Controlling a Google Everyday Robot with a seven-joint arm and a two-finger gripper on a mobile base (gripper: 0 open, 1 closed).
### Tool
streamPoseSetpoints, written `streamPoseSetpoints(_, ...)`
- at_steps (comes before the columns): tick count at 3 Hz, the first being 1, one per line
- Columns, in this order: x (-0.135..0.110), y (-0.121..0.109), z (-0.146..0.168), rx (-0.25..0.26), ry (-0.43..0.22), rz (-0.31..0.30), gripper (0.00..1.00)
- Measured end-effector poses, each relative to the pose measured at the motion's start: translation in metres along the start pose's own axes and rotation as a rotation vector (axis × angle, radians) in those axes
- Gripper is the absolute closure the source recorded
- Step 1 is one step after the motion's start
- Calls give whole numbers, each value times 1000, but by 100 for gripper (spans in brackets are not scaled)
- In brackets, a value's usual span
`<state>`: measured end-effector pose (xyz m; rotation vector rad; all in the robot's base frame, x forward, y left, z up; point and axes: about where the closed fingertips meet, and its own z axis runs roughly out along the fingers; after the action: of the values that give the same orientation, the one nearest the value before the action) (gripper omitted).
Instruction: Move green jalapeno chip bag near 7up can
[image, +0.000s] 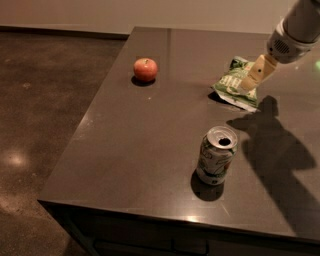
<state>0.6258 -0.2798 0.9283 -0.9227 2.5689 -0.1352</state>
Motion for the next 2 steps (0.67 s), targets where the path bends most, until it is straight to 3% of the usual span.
streamPoseSetpoints(2,-4,-31,42,52,25,169,0)
